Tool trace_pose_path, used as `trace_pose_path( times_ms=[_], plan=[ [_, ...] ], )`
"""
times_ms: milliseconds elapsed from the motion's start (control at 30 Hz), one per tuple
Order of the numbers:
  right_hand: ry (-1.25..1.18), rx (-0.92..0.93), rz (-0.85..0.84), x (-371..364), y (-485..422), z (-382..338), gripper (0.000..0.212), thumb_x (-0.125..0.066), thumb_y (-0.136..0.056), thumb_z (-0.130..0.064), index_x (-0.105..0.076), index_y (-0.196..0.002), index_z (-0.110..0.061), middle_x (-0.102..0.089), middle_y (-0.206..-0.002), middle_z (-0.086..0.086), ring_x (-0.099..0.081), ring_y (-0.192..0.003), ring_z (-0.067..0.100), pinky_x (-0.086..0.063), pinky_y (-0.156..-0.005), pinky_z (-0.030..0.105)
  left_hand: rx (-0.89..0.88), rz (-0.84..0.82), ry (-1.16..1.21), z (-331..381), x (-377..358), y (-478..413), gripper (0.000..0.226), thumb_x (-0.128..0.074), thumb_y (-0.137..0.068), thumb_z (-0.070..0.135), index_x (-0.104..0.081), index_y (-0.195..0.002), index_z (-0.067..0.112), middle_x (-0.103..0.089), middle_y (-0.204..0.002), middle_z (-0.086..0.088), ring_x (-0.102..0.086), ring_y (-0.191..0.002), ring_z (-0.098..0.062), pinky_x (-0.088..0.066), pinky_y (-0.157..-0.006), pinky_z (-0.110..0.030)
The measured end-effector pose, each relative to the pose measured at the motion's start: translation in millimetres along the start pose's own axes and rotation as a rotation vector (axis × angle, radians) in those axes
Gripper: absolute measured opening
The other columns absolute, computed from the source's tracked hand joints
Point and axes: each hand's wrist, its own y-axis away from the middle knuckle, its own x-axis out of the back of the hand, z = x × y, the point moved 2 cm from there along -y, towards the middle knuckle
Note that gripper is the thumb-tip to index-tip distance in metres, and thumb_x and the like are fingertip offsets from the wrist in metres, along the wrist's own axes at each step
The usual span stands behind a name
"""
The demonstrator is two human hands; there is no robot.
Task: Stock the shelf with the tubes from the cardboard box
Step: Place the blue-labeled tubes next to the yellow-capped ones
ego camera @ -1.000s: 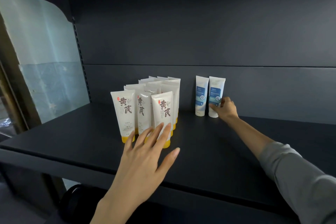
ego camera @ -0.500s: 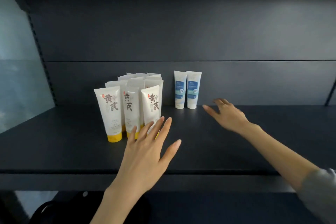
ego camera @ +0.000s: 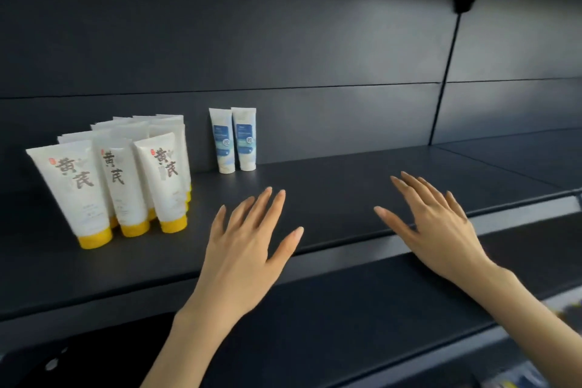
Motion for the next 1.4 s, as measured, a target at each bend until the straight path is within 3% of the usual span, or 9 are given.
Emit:
trace_pose_path(
  times_ms=[200, 400, 533, 633, 800, 967, 1167, 1400],
  plan=[
    [0.019, -0.150, -0.035, 4.9, 65.2, 71.5, 0.087, -0.011, -0.077, -0.075, -0.009, -0.152, -0.029, -0.007, -0.160, -0.008, -0.002, -0.147, 0.014, -0.004, -0.119, 0.045, -0.083, -0.058, 0.064, 59.1, -16.6, 11.6, 0.080, 0.005, -0.082, 0.067, -0.011, -0.151, 0.030, -0.014, -0.159, 0.007, -0.020, -0.144, -0.015, -0.010, -0.117, -0.043],
    [0.022, -0.333, -0.058, -0.6, 144.2, 147.5, 0.088, -0.017, -0.077, -0.074, -0.015, -0.151, -0.028, -0.014, -0.159, -0.006, -0.008, -0.147, 0.016, -0.009, -0.119, 0.047, -0.222, -0.140, 0.137, 134.6, -43.7, 35.9, 0.071, -0.006, -0.090, 0.063, -0.021, -0.149, 0.026, -0.026, -0.155, 0.002, -0.031, -0.141, -0.019, -0.015, -0.114, -0.044],
    [0.014, -0.461, -0.129, -13.5, 204.0, 193.9, 0.089, -0.016, -0.076, -0.074, -0.009, -0.152, -0.028, -0.007, -0.160, -0.007, -0.003, -0.147, 0.015, -0.006, -0.118, 0.047, -0.298, -0.225, 0.189, 183.1, -80.1, 48.4, 0.068, 0.000, -0.087, 0.065, -0.002, -0.146, 0.032, -0.014, -0.159, 0.007, -0.019, -0.145, -0.014, -0.003, -0.114, -0.035],
    [0.018, -0.579, -0.183, -24.1, 249.2, 224.2, 0.089, -0.011, -0.075, -0.075, -0.002, -0.151, -0.030, -0.002, -0.160, -0.008, 0.003, -0.147, 0.013, -0.004, -0.117, 0.046, -0.348, -0.308, 0.204, 218.4, -113.0, 52.1, 0.070, 0.005, -0.083, 0.067, 0.006, -0.144, 0.033, -0.008, -0.159, 0.008, -0.014, -0.146, -0.013, -0.006, -0.117, -0.038],
    [0.024, -0.783, -0.217, -38.5, 312.8, 265.0, 0.084, -0.015, -0.080, -0.071, -0.007, -0.152, -0.027, -0.004, -0.160, -0.007, 0.001, -0.147, 0.014, -0.005, -0.118, 0.047, -0.437, -0.431, 0.154, 269.1, -167.6, 53.1, 0.082, 0.011, -0.078, 0.067, 0.001, -0.150, 0.030, -0.004, -0.160, 0.007, -0.010, -0.147, -0.013, -0.007, -0.117, -0.040],
    [0.006, -1.019, -0.233, -60.5, 367.5, 286.4, 0.082, -0.020, -0.081, -0.069, -0.010, -0.151, -0.027, -0.008, -0.160, -0.005, -0.004, -0.147, 0.015, -0.007, -0.117, 0.044, -0.543, -0.561, 0.148, 312.7, -221.8, 51.7, 0.075, 0.002, -0.088, 0.069, -0.001, -0.151, 0.028, -0.006, -0.160, 0.005, -0.009, -0.147, -0.015, -0.006, -0.117, -0.043],
    [-0.060, -1.301, -0.250, -104.6, 417.4, 290.5, 0.078, -0.028, -0.088, -0.065, -0.014, -0.152, -0.022, -0.013, -0.160, 0.001, -0.013, -0.146, 0.019, -0.015, -0.118, 0.043, -0.636, -0.713, 0.160, 361.9, -285.3, 56.8, 0.083, 0.002, -0.079, 0.067, -0.006, -0.152, 0.028, -0.011, -0.160, 0.005, -0.015, -0.145, -0.016, -0.011, -0.116, -0.042],
    [-0.197, -1.512, -0.203, -165.2, 440.0, 286.0, 0.079, -0.036, -0.090, -0.062, -0.015, -0.151, -0.018, -0.015, -0.159, 0.003, -0.019, -0.145, 0.020, -0.025, -0.115, 0.041, -0.767, -0.818, 0.163, 396.3, -346.5, 67.9, 0.074, -0.007, -0.088, 0.064, -0.006, -0.152, 0.028, -0.013, -0.160, 0.004, -0.016, -0.145, -0.017, -0.012, -0.116, -0.043]
  ],
)
